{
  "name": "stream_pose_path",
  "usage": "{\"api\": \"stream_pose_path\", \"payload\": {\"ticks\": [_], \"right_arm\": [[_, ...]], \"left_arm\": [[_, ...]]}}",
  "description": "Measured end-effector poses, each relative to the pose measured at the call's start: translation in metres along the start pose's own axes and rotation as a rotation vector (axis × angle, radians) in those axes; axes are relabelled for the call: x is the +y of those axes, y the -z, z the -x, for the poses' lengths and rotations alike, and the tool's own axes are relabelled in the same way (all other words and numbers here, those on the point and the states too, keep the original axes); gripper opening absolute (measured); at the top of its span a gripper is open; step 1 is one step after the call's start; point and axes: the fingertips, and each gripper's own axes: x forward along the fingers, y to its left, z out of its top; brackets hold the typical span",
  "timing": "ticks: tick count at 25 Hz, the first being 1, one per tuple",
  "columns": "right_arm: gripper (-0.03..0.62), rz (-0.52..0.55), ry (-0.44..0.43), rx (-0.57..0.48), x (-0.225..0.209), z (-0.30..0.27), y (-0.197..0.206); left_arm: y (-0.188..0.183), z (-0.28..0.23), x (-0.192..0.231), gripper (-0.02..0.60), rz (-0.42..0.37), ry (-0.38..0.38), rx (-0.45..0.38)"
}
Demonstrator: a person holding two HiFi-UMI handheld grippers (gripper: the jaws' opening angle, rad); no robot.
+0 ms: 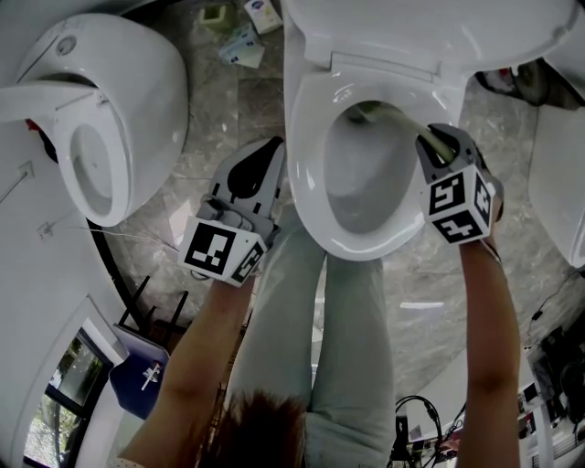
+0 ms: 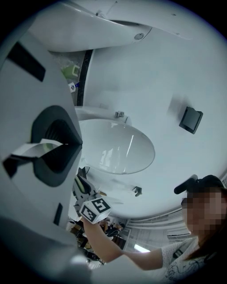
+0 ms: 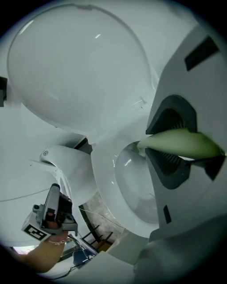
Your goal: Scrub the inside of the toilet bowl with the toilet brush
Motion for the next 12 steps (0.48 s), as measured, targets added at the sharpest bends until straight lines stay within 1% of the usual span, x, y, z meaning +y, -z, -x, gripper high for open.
{"api": "stream_pose_path", "payload": {"ticks": [6, 12], "right_arm": [[0.107, -0.103, -0.045, -0.058, 0.017, 0.0, -0.015], [0.109, -0.122, -0.078, -0.082, 0.033, 0.002, -0.02]], "left_arm": [[-0.001, -0.005, -0.005, 0.003, 0.01, 0.002, -0.008], [-0.001, -0.008, -0.008, 0.003, 0.006, 0.006, -0.007]]}}
